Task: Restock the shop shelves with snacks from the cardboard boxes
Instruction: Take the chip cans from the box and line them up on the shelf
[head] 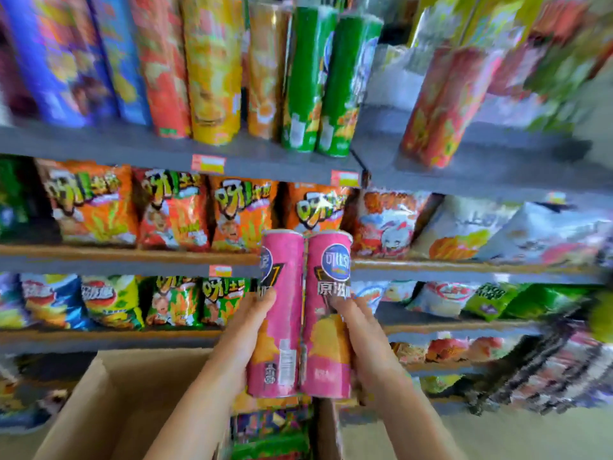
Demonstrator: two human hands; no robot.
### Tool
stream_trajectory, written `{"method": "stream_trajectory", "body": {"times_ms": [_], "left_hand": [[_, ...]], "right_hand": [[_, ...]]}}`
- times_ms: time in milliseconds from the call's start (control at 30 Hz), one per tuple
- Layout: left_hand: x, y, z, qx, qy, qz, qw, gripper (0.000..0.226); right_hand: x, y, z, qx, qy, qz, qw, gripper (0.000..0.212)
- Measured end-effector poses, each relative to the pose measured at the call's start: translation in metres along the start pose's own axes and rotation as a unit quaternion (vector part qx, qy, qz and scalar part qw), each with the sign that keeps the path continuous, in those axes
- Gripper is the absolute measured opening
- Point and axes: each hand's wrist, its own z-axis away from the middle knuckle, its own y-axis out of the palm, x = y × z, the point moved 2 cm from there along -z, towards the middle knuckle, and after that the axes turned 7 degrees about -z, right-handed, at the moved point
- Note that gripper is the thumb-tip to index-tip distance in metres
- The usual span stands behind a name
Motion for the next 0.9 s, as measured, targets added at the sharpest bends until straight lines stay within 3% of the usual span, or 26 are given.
{"method": "stream_trajectory", "body": {"times_ms": [100, 167, 233, 333, 467, 567, 700, 800, 900], "left_hand": [[-0.037, 0.014, -0.004, -0.007, 0.115, 0.057, 0.992, 0.038], [-0.072, 0.043, 0.005, -0.015, 0.133, 0.002, 0.991, 0.018], [-0.090, 0.071, 0.017, -0.039, 0.158, 0.021, 0.986, 0.005], [-0.113, 0.101, 0.009, -0.037, 0.209, 0.019, 0.977, 0.025], [-0.159, 0.150, -0.001, -0.047, 0.248, -0.077, 0.964, 0.035], [-0.192, 0.177, -0.021, -0.045, 0.293, -0.114, 0.948, 0.068], [-0.238, 0.201, -0.054, -0.090, 0.368, -0.144, 0.914, 0.075], [-0.255, 0.211, -0.076, -0.130, 0.373, -0.162, 0.904, 0.089], [-0.260, 0.216, -0.092, -0.157, 0.371, -0.163, 0.901, 0.088]], "right_hand": [[0.045, -0.007, 0.019, 0.011, -0.074, -0.023, 0.997, 0.054], [0.067, -0.015, 0.023, 0.013, -0.112, -0.031, 0.993, 0.051], [0.084, -0.026, 0.021, 0.016, -0.142, -0.019, 0.990, 0.046], [0.106, -0.050, 0.005, 0.014, -0.174, -0.002, 0.985, 0.076], [0.157, -0.080, -0.011, 0.063, -0.256, 0.020, 0.964, 0.057], [0.196, -0.102, -0.033, 0.079, -0.315, 0.041, 0.945, 0.065], [0.241, -0.114, -0.072, 0.053, -0.385, 0.101, 0.916, 0.053], [0.264, -0.110, -0.099, 0.036, -0.443, 0.119, 0.888, 0.054], [0.268, -0.107, -0.132, 0.011, -0.450, 0.127, 0.884, 0.060]]}}
